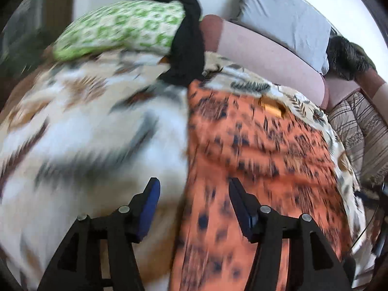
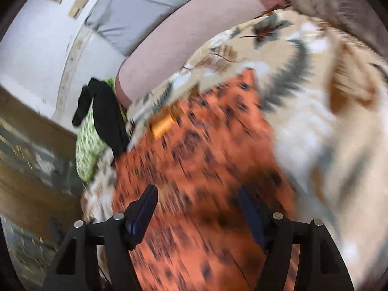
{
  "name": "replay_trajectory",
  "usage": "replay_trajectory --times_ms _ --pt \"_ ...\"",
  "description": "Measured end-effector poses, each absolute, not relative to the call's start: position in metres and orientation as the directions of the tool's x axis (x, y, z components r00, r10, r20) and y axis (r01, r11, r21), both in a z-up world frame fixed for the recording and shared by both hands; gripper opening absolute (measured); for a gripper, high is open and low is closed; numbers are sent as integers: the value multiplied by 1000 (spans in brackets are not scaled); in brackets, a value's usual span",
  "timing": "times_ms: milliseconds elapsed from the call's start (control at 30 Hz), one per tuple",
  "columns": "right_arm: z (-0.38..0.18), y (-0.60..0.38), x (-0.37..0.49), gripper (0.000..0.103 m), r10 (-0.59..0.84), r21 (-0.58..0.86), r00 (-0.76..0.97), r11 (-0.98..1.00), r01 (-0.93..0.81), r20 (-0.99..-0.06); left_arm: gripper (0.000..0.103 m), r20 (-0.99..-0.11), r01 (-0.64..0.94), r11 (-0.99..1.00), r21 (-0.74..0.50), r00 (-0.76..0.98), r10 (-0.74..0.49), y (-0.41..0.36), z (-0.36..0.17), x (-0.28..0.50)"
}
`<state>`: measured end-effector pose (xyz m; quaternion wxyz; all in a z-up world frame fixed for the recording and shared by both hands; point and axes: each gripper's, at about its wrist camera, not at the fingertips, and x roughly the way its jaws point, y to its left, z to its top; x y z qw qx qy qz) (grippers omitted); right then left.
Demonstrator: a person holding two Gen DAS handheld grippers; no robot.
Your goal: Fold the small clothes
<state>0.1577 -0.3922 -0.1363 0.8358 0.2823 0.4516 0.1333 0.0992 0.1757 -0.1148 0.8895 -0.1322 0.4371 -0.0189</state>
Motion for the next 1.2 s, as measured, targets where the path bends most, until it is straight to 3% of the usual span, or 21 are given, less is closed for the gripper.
replay_trajectory --times_ms 167,500,567,600,633,767,800,833,867,900,933,1033,1100,1167,1200 --pt "-157 -427 38 73 485 579 455 811 87 -747 60 -805 -82 948 -307 554 -213 169 -137 16" --pt "-208 -413 34 73 450 547 401 820 168 -798 59 -840 -81 942 -325 483 -249 136 -174 -6" --pt "-200 -411 27 60 487 587 431 798 133 -760 28 -831 -68 933 -353 481 -279 138 -171 -8" --pt "-198 -411 25 35 501 599 433 791 123 -749 11 -831 -64 929 -365 473 -293 139 -172 -8" --pt "-196 -409 24 32 501 598 437 793 114 -747 11 -832 -74 925 -372 468 -297 142 -174 -9" --pt "-201 -411 21 34 511 605 432 789 108 -743 15 -827 -139 891 -433 455 -331 154 -183 -8" --pt "-206 -414 21 35 507 606 424 784 135 -751 24 -822 -151 885 -440 464 -329 156 -178 -11" --pt "-207 -416 21 39 507 610 425 778 148 -750 41 -814 -150 886 -439 484 -321 157 -172 -15" --pt "-206 -416 20 46 512 619 433 771 148 -742 49 -801 -144 891 -430 515 -304 158 -164 -19" --pt "-205 -414 19 61 515 625 444 768 142 -733 65 -788 -137 901 -412 550 -277 159 -155 -24" --pt "-203 -414 18 65 515 627 454 767 135 -727 71 -778 -137 910 -391 577 -247 161 -149 -27" --pt "-200 -413 17 65 522 632 460 766 119 -718 71 -807 -145 946 -290 569 -160 161 -153 -20" --pt "-203 -411 20 65 523 632 456 765 122 -720 70 -835 -153 942 -298 519 -180 162 -172 -9" --pt "-208 -410 23 65 533 643 448 755 129 -717 57 -867 -175 948 -267 472 -157 160 -185 -6" --pt "-211 -409 23 65 536 645 444 752 135 -718 46 -865 -176 952 -252 483 -140 158 -182 -7"
